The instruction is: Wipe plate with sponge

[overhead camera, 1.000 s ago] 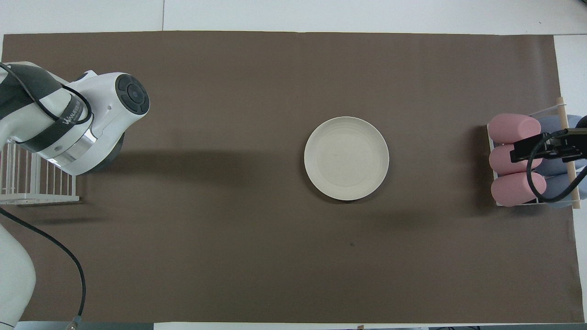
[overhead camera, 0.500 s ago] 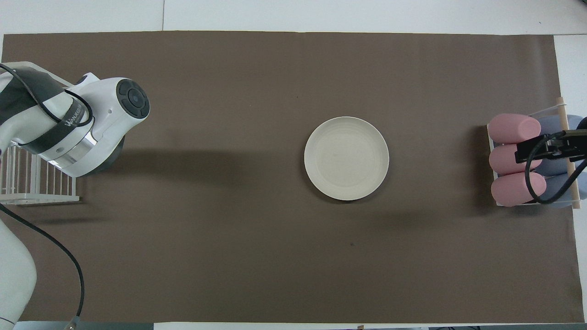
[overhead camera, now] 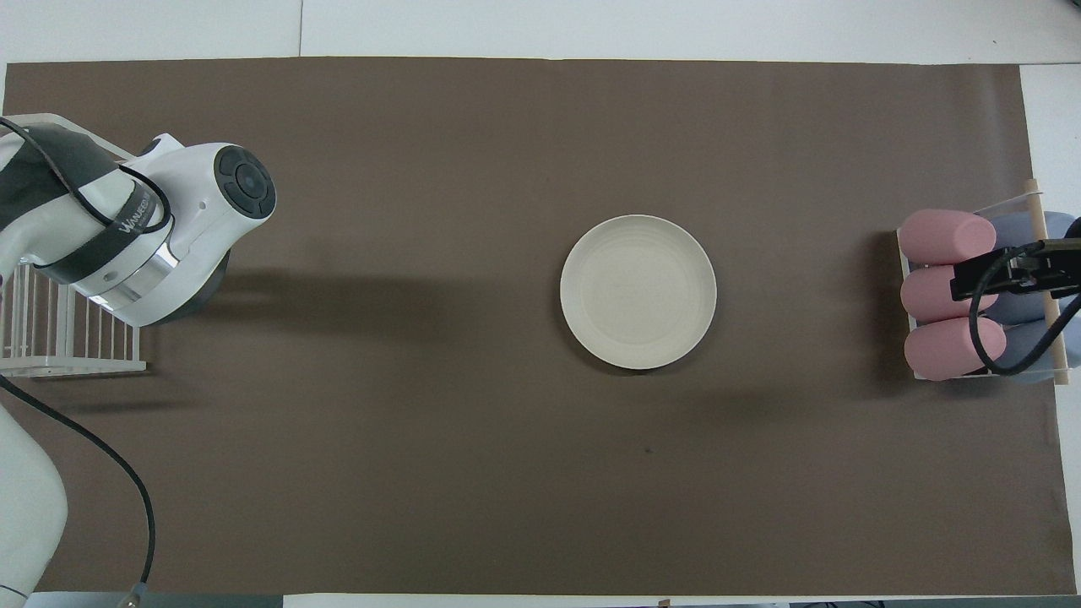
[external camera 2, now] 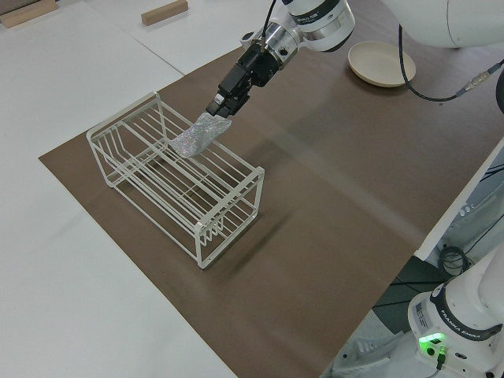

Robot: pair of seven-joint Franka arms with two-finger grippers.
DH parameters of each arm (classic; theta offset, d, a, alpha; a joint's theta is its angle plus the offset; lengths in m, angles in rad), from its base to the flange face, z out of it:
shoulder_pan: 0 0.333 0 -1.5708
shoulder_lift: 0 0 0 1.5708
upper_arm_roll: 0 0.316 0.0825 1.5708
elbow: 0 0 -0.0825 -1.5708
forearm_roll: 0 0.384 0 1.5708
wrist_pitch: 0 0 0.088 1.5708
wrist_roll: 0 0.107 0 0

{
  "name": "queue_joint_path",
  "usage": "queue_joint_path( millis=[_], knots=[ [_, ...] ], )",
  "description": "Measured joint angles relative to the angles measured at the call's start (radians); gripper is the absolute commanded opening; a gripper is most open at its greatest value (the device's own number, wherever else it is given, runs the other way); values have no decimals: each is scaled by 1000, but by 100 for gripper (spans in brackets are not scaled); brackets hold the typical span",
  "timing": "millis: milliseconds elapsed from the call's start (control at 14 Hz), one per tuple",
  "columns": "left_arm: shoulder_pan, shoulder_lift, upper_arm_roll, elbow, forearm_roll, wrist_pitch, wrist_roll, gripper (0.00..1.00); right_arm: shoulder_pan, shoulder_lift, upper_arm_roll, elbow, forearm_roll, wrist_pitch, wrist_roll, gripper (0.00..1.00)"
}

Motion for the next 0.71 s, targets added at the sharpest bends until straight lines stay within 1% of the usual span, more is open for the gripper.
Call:
queue_joint_path(
  millis=[214, 357, 500, 714],
  knots=[
    [0, -1, 0, 0, -1, 1, -1, 100, 0, 0, 0, 0, 0, 0, 0, 100],
    [0, -5, 0, 5, -31, 1, -3, 100, 0, 0, 0, 0, 0, 0, 0, 100],
    [0, -16, 0, 33, -116, 2, -3, 100, 0, 0, 0, 0, 0, 0, 0, 100],
    [0, -61, 3, 98, -294, -2, 13, 100, 0, 0, 0, 0, 0, 0, 0, 100]
  ],
)
